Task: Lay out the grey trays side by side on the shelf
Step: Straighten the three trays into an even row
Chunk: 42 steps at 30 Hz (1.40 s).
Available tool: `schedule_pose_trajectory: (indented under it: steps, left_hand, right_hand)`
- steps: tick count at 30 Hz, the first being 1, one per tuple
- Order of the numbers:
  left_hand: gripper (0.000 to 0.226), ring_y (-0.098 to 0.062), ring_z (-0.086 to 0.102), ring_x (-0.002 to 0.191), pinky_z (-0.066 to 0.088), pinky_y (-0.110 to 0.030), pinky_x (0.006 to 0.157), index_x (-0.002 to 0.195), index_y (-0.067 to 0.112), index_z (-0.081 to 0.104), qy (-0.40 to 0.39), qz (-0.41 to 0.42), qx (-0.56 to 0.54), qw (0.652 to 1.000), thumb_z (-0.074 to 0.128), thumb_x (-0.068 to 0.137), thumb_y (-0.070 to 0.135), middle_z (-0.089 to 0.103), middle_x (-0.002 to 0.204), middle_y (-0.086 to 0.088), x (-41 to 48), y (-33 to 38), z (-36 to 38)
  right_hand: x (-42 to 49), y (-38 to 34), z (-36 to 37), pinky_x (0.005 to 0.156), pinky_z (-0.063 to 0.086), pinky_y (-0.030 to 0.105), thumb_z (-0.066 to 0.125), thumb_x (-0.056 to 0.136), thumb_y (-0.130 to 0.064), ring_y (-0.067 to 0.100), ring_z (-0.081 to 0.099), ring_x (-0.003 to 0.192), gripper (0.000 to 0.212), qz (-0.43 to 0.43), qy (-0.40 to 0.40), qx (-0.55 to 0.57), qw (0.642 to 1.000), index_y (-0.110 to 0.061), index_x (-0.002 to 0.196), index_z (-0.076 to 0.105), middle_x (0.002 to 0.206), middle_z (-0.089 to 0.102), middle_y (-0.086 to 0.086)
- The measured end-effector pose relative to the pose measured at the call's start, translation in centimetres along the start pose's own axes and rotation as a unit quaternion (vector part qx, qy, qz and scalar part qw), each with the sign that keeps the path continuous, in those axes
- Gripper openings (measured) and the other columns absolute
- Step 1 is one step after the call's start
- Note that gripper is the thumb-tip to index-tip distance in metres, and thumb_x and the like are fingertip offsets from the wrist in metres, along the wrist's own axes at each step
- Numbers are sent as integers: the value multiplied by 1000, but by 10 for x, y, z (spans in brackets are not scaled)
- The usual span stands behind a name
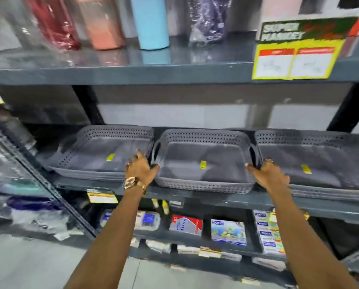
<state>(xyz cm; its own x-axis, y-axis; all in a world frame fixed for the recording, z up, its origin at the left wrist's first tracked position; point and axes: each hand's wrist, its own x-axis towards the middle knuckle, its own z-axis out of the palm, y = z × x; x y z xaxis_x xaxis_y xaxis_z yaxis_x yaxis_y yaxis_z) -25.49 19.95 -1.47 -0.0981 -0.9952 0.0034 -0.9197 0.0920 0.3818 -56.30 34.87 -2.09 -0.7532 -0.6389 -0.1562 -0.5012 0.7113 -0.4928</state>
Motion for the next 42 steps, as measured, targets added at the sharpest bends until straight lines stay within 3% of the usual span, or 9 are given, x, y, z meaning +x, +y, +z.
schedule_pose_trajectory:
  steps: [3,5,10,15,20,25,31,35,42]
  left_hand:
    - [46,-41,62,97,54,-47,82,108,13,56,-17,11,-16,1000,61,77,48,67,106,-19,6,-14,-6]
    - [34,-39,65,90,56,-45,78,103,19,62,8,14,-38,999,63,78,41,70,98,-17,4,-18,-3]
    - [32,-38,66,87,56,-43,77,103,21,68,44,12,-72,996,65,79,41,72,92,-18,8,-23,3]
    - [27,-44,64,84,51,-42,70,75,9,65,63,32,-79,994,62,82,35,70,87,-24,28,-8,1]
    - [21,-45,63,88,50,-41,72,83,12,69,42,27,-94,994,63,78,31,70,91,-25,59,12,0]
    - [32,-42,64,93,52,-42,78,105,26,68,45,26,-93,994,64,74,34,71,100,-20,70,17,1]
    - [18,-39,67,77,46,-34,62,76,17,70,63,28,-95,993,62,74,33,72,79,-15,39,1,4]
    - [20,-41,66,79,41,-33,63,89,17,72,79,34,-92,992,62,78,31,72,81,-19,6,-12,1]
    - [22,-39,66,73,49,-35,64,95,21,72,102,53,-97,989,64,79,33,72,72,-16,-24,-27,-1]
  right_hand:
    - [-9,-6,8,99,40,46,46,91,-48,40,54,119,52,7,15,-51,999,-5,119,54,126,59,22]
    - [-15,-7,13,95,42,45,43,94,-39,40,57,114,42,3,39,-73,997,-6,116,56,122,62,22]
    - [-17,-6,21,88,46,45,42,95,-38,44,61,105,39,-6,97,-82,992,-7,110,60,113,65,24]
    - [9,-20,25,85,48,44,44,93,-35,45,61,102,36,-1,97,-59,994,-6,107,61,109,66,27]
    - [44,-40,21,93,46,48,43,94,-34,45,57,111,38,27,61,-37,997,-7,117,58,120,60,26]
    - [49,-44,21,96,43,48,45,93,-36,44,53,117,43,42,66,-21,997,-7,123,56,126,56,26]
    - [14,-30,22,93,45,46,51,91,-38,45,57,113,40,50,94,-24,994,-7,113,62,120,62,26]
    - [-11,-18,21,91,45,47,50,92,-38,46,57,111,37,45,101,-37,993,-9,110,63,118,62,27]
    - [-32,-1,21,88,45,45,48,92,-43,45,59,107,38,20,107,-53,993,-12,108,64,114,65,25]
